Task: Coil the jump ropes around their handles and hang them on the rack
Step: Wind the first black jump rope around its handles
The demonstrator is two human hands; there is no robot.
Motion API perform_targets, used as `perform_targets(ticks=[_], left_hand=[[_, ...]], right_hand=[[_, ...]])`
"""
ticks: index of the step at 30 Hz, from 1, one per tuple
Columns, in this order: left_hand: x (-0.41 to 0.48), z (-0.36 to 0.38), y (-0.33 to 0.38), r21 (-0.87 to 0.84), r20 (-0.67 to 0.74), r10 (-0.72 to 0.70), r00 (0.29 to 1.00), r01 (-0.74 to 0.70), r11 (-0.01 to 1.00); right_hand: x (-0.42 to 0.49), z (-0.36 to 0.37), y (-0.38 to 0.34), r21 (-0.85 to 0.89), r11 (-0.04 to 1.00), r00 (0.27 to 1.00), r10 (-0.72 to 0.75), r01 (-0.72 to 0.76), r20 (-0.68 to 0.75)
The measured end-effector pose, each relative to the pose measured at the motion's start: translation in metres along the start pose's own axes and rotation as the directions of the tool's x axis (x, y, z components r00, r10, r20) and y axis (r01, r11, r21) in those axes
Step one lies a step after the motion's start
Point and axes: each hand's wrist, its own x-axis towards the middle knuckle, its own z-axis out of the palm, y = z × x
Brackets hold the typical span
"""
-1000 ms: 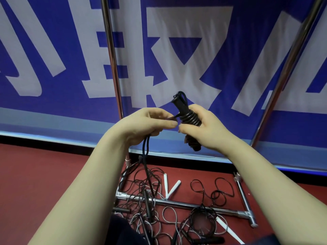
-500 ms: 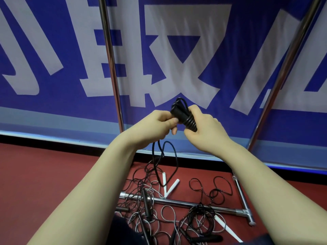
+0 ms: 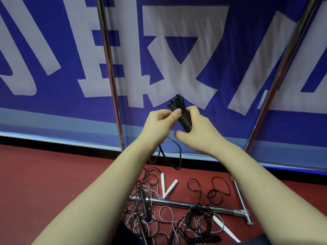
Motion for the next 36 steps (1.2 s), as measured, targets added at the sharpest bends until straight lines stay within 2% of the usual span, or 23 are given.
perform_targets(ticks=[2, 4, 7, 10, 12, 14, 16, 20, 25, 27, 31, 36], left_hand=[[0.002, -0.007, -0.003, -0.073, 0.015, -0.027, 1.0, 0.028, 0.997], [0.001, -0.01, -0.003, -0.15, 0.07, -0.006, 0.998, 0.017, 0.989], [-0.002, -0.01, 0.0, -0.173, 0.129, 0.033, 0.991, -0.01, 0.985], [-0.002, -0.008, 0.002, -0.195, 0.138, 0.033, 0.99, -0.005, 0.981], [0.0, -0.009, 0.002, -0.196, 0.145, 0.02, 0.989, 0.009, 0.98], [0.001, -0.009, 0.002, -0.163, 0.113, -0.017, 0.993, 0.036, 0.986], [0.001, -0.01, 0.001, -0.145, 0.066, -0.059, 0.996, 0.068, 0.987], [0.001, -0.006, 0.0, -0.104, 0.028, -0.113, 0.993, 0.115, 0.988], [0.004, -0.005, 0.009, -0.279, 0.137, -0.231, 0.963, 0.261, 0.924], [0.006, -0.007, 0.008, -0.301, 0.161, -0.236, 0.958, 0.276, 0.913], [0.003, -0.006, 0.005, -0.166, 0.117, -0.19, 0.975, 0.208, 0.964], [0.005, -0.011, 0.001, -0.202, 0.086, -0.12, 0.989, 0.135, 0.97]], right_hand=[[-0.002, -0.007, 0.001, 0.229, 0.973, 0.992, -0.032, 0.003, 0.122], [-0.003, -0.009, 0.003, 0.352, 0.936, 0.987, -0.069, 0.014, 0.145], [-0.004, -0.006, 0.002, 0.465, 0.885, 0.987, -0.099, 0.03, 0.126], [-0.003, -0.002, -0.001, 0.488, 0.872, 0.998, -0.051, 0.027, 0.036], [-0.002, 0.0, -0.002, 0.382, 0.924, 0.999, -0.01, 0.026, -0.045], [-0.003, 0.0, -0.005, 0.197, 0.98, 0.995, 0.007, 0.013, -0.099], [-0.005, -0.001, -0.008, 0.073, 0.997, 0.992, 0.0, 0.009, -0.123], [-0.004, -0.006, -0.008, -0.105, 0.995, 0.987, -0.013, -0.004, -0.159], [-0.003, -0.001, -0.004, -0.383, 0.923, 0.966, -0.118, 0.022, -0.228], [-0.002, 0.002, -0.004, -0.436, 0.9, 0.966, -0.127, 0.017, -0.224], [-0.001, 0.008, -0.003, -0.513, 0.857, 0.96, -0.177, 0.043, -0.215], [-0.002, 0.014, -0.005, -0.519, 0.853, 0.952, -0.206, 0.061, -0.226]])
